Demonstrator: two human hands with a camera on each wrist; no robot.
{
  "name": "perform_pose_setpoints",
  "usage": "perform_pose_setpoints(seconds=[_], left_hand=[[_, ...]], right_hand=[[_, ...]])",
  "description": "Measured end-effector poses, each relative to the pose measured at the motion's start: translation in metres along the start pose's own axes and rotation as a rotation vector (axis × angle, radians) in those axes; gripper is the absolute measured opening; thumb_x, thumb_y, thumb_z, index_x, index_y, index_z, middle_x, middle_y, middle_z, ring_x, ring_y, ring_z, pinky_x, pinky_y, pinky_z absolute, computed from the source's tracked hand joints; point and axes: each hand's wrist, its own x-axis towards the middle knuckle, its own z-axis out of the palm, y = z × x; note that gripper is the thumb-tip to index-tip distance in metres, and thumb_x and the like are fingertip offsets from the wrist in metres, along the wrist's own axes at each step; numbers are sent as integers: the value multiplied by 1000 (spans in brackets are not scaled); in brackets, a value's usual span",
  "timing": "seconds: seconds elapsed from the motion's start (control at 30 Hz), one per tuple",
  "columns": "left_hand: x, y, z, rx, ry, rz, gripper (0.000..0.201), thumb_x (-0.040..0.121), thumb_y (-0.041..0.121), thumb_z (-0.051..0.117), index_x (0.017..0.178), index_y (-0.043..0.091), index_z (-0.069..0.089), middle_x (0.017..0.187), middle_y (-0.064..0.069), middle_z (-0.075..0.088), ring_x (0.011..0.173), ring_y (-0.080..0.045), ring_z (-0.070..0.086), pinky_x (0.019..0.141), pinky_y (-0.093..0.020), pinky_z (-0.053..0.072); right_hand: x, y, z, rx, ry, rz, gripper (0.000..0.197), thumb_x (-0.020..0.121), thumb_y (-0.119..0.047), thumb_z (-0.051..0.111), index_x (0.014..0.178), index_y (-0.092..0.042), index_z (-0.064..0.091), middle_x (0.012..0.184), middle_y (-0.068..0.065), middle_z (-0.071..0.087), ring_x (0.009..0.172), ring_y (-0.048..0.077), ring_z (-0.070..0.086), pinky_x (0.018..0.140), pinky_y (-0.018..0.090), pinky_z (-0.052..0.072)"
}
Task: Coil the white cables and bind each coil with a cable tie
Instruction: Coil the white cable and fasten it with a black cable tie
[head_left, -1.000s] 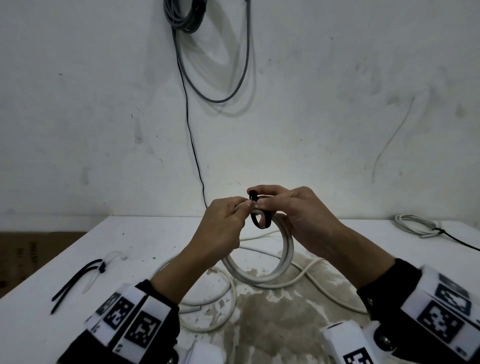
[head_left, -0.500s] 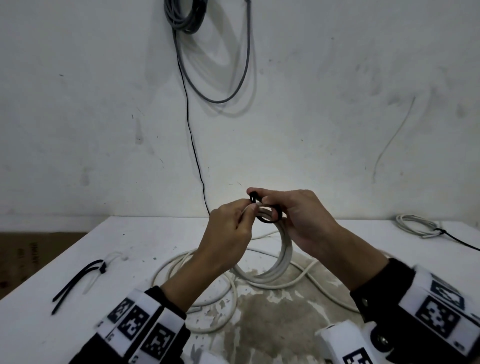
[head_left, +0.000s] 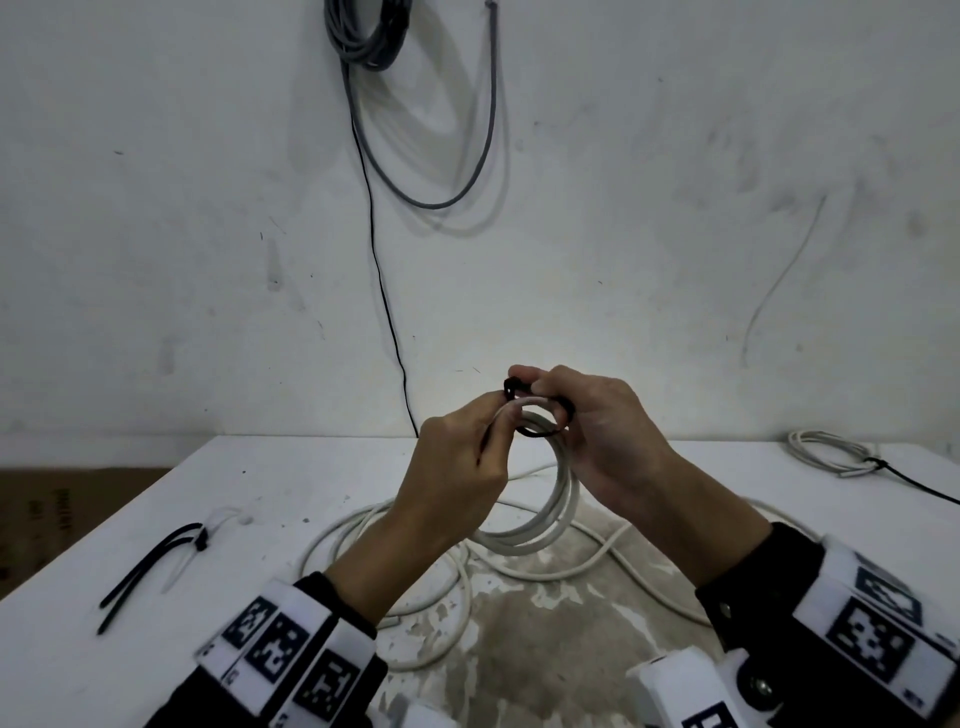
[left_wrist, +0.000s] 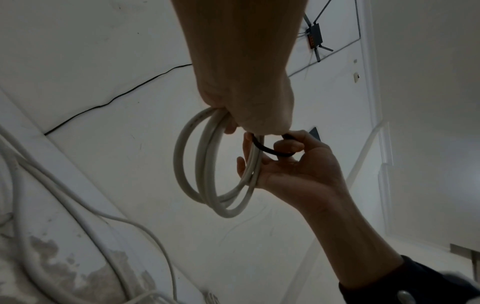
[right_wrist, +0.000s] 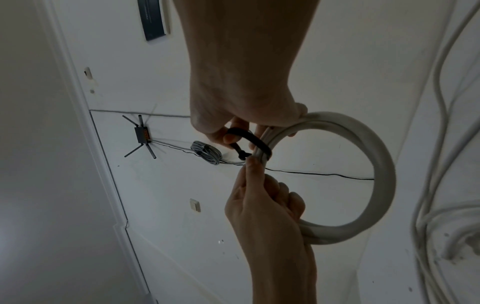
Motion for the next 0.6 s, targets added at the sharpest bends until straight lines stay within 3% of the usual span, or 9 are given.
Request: perform_pose_setpoints(seconds=[0.03, 0.07, 0.13, 0.17, 0.23, 0.3, 0.37, 0.5, 0.6], left_hand=[[0, 0, 0, 11, 4, 19, 26, 94, 21, 45, 93, 7, 67, 44, 9, 37, 44, -8, 37, 46, -11, 24], [0, -1, 0, 25, 1, 40, 25, 93, 20, 45, 93, 7, 67, 44, 10, 35, 43, -9, 37, 46, -10, 24], [-1, 0, 0, 62, -24, 87, 21, 92, 16, 46, 93, 8, 66, 44, 13, 33, 41, -7, 37, 45, -9, 23], [-2, 1, -1, 78, -37, 112, 20, 91, 14, 47, 95, 9, 66, 44, 16, 32, 41, -5, 38, 46, -8, 23], [-4, 3, -3, 100, -63, 169, 20, 90, 8, 51, 100, 6, 67, 49, 24, 32, 46, 0, 42, 47, -2, 24], [-4, 1, -5, 112, -86, 207, 18, 89, 4, 52, 99, 2, 67, 54, 28, 33, 55, 3, 45, 49, 2, 25], [-3, -3, -6, 122, -83, 179, 18, 90, 8, 50, 94, 3, 67, 52, 28, 36, 49, 3, 45, 48, -1, 27], [-1, -6, -9, 115, -134, 107, 27, 92, 20, 44, 98, 6, 66, 47, 17, 38, 43, -4, 41, 45, -10, 26], [-1, -2, -11, 89, -187, 123, 26, 92, 17, 46, 104, 6, 66, 44, 18, 34, 40, -2, 40, 45, -7, 25]], right_hand=[[-1, 0, -1, 14, -2, -10, 21, 75, -5, 63, 55, 2, 66, 86, 32, 44, 84, 26, 48, 71, 28, 53], [-1, 2, -1, 26, -6, -27, 28, 82, -2, 58, 56, -1, 68, 81, 29, 46, 84, 25, 49, 73, 28, 51], [0, 5, -2, -19, -15, -55, 23, 88, -2, 53, 78, 15, 65, 60, 12, 45, 75, 21, 47, 74, 24, 46], [1, 6, -3, -61, -17, -67, 25, 90, -5, 53, 82, 17, 62, 52, 4, 44, 70, 18, 47, 72, 23, 45], [3, 10, -4, -113, -29, -64, 22, 92, -12, 54, 80, 6, 59, 45, -6, 47, 61, 12, 50, 70, 24, 43], [3, 11, -6, -161, -29, -53, 28, 91, -18, 56, 73, 2, 57, 45, -7, 52, 54, 8, 53, 70, 25, 44], [2, 10, -7, -216, -30, -49, 30, 89, -20, 60, 65, -1, 57, 52, -2, 57, 52, 8, 55, 66, 23, 45], [1, -1, -11, -269, -116, 31, 8, 86, -16, 62, 87, -9, 67, 76, 1, 65, 72, 10, 64, 68, 25, 47], [2, -10, -14, -374, -182, 98, 8, 84, -17, 64, 80, -12, 69, 73, -4, 65, 77, 9, 63, 79, 34, 48]])
